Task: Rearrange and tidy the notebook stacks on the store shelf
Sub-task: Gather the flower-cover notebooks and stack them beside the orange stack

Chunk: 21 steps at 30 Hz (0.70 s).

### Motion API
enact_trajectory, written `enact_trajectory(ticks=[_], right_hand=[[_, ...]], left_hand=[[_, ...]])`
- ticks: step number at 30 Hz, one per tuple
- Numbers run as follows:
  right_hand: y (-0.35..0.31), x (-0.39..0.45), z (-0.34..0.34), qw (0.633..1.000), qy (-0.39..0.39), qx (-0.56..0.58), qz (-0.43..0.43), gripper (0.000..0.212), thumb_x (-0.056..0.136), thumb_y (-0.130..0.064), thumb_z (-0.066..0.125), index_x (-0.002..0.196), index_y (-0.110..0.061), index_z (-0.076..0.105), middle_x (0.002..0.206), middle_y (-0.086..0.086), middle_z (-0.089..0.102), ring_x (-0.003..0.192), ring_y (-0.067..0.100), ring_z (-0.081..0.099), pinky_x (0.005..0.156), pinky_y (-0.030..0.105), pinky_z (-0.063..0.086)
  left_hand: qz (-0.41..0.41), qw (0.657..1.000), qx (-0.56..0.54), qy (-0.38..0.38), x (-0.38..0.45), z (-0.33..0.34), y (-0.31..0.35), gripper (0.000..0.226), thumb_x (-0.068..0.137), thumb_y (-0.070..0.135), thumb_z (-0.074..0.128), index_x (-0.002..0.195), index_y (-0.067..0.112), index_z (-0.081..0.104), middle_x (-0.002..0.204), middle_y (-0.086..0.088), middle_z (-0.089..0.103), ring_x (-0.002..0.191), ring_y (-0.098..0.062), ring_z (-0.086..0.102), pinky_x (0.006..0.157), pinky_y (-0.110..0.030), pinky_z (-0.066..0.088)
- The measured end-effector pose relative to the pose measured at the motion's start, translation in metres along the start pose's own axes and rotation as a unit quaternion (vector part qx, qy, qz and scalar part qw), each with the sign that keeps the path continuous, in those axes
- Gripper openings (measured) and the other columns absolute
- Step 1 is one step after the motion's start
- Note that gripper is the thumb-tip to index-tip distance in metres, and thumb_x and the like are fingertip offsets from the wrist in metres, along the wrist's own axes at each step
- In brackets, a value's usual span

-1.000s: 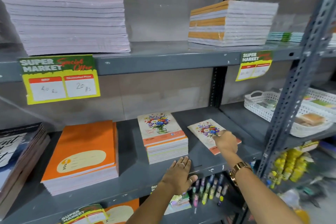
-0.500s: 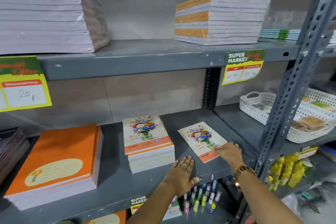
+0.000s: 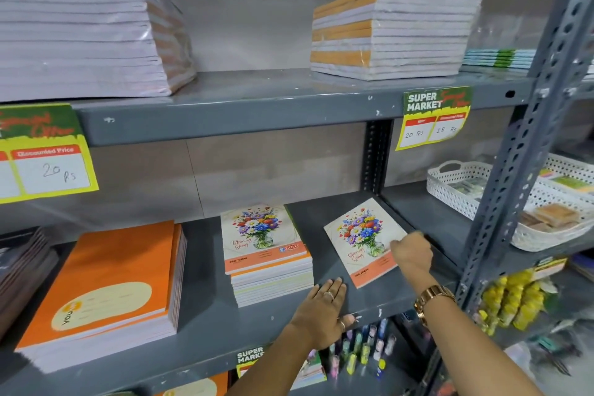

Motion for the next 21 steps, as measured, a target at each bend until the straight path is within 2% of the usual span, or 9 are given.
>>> enact_trajectory(ticks=[3, 6, 11, 15, 18, 21], right_hand=[[-0.033, -0.021, -0.023, 0.997, 0.054, 0.016, -0.052, 0.032, 0.09, -0.01, 0.051, 0.115, 0.009, 0.05, 0.121, 0.031, 0.058, 0.112, 0.044, 0.055, 0.089, 0.042, 0.046], [-0.06, -0.043, -0.04, 0.99, 0.097, 0.035, -0.1, 0.029, 0.09, -0.007, 0.049, 0.115, 0.007, 0.048, 0.119, 0.031, 0.058, 0.11, 0.046, 0.054, 0.088, 0.044, 0.045], [-0.086, -0.07, -0.056, 0.979, 0.131, 0.107, -0.112, 0.029, 0.092, -0.008, 0.05, 0.117, 0.006, 0.049, 0.118, 0.029, 0.06, 0.112, 0.042, 0.055, 0.09, 0.041, 0.042], [-0.099, -0.084, -0.036, 0.981, 0.068, 0.159, -0.084, 0.031, 0.092, -0.017, 0.052, 0.117, 0.002, 0.055, 0.119, 0.024, 0.062, 0.114, 0.038, 0.056, 0.093, 0.037, 0.041], [-0.103, -0.09, -0.006, 0.978, 0.004, 0.202, -0.058, 0.028, 0.086, -0.02, 0.055, 0.105, -0.002, 0.062, 0.102, 0.021, 0.07, 0.093, 0.037, 0.067, 0.089, 0.041, 0.052], [-0.107, -0.101, 0.023, 0.964, -0.049, 0.261, -0.018, 0.014, 0.086, -0.015, 0.056, 0.094, -0.004, 0.056, 0.084, 0.016, 0.066, 0.071, 0.035, 0.068, 0.078, 0.047, 0.057]], left_hand=[[0.005, 1.0, 0.003, -0.001, -0.006, -0.001, -0.001, 0.064, 0.098, 0.038, 0.029, 0.147, 0.009, 0.0, 0.159, -0.008, -0.003, 0.147, -0.021, -0.003, 0.12, -0.034, -0.002], [0.008, 1.0, -0.001, 0.0, -0.015, -0.001, -0.003, 0.063, 0.098, 0.038, 0.029, 0.147, 0.01, 0.0, 0.159, -0.007, -0.002, 0.147, -0.02, -0.003, 0.12, -0.034, -0.001], [0.009, 1.0, -0.009, -0.01, -0.032, -0.001, -0.012, 0.063, 0.098, 0.038, 0.028, 0.147, 0.009, 0.002, 0.159, -0.008, -0.001, 0.147, -0.021, -0.001, 0.12, -0.034, 0.0], [0.005, 0.999, -0.024, -0.024, -0.051, -0.005, -0.023, 0.062, 0.098, 0.038, 0.028, 0.147, 0.009, 0.004, 0.159, -0.007, 0.0, 0.147, -0.02, 0.0, 0.121, -0.035, 0.001], [-0.009, 0.999, -0.037, -0.034, -0.066, -0.008, -0.037, 0.061, 0.099, 0.039, 0.028, 0.147, 0.009, 0.005, 0.159, -0.007, 0.001, 0.147, -0.02, 0.002, 0.12, -0.036, 0.003], [-0.029, 0.998, -0.051, -0.032, -0.085, -0.014, -0.051, 0.06, 0.099, 0.039, 0.027, 0.148, 0.011, 0.006, 0.159, -0.005, 0.002, 0.147, -0.02, 0.004, 0.12, -0.036, 0.004]])
Point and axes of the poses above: each hand's wrist, its own x-axis towards the middle knuckle, its own z-axis out of the palm, y = z × x, the point moved 6 cm from there along x, towards the middle knuckle
